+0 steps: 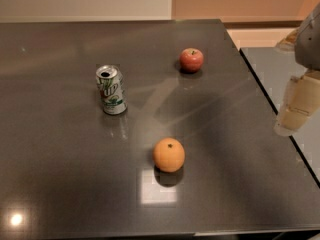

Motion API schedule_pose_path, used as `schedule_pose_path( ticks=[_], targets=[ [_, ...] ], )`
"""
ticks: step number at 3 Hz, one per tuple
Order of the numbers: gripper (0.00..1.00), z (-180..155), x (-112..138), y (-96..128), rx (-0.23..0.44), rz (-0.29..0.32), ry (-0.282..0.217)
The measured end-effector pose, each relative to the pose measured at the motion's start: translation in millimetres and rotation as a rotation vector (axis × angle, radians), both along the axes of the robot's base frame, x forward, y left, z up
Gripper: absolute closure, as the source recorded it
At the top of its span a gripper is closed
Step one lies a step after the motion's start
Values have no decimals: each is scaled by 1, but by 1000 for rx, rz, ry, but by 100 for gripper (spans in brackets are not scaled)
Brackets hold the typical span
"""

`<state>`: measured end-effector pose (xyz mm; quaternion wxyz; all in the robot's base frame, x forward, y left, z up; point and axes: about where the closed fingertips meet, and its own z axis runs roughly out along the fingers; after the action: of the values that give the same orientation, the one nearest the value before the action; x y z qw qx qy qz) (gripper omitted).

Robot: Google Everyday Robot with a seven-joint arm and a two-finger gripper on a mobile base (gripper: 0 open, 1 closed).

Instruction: Move orange near 7up can

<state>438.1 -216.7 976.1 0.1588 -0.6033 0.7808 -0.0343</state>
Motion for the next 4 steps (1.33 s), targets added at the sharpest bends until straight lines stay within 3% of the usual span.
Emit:
schedule_pose_path(
  ticks=[1, 2, 4],
  targets=[
    [0, 1, 0, 1, 0, 1, -2],
    [0, -10, 3, 16, 21, 33, 13],
    [0, -53, 9, 67, 141, 187, 37]
  ],
)
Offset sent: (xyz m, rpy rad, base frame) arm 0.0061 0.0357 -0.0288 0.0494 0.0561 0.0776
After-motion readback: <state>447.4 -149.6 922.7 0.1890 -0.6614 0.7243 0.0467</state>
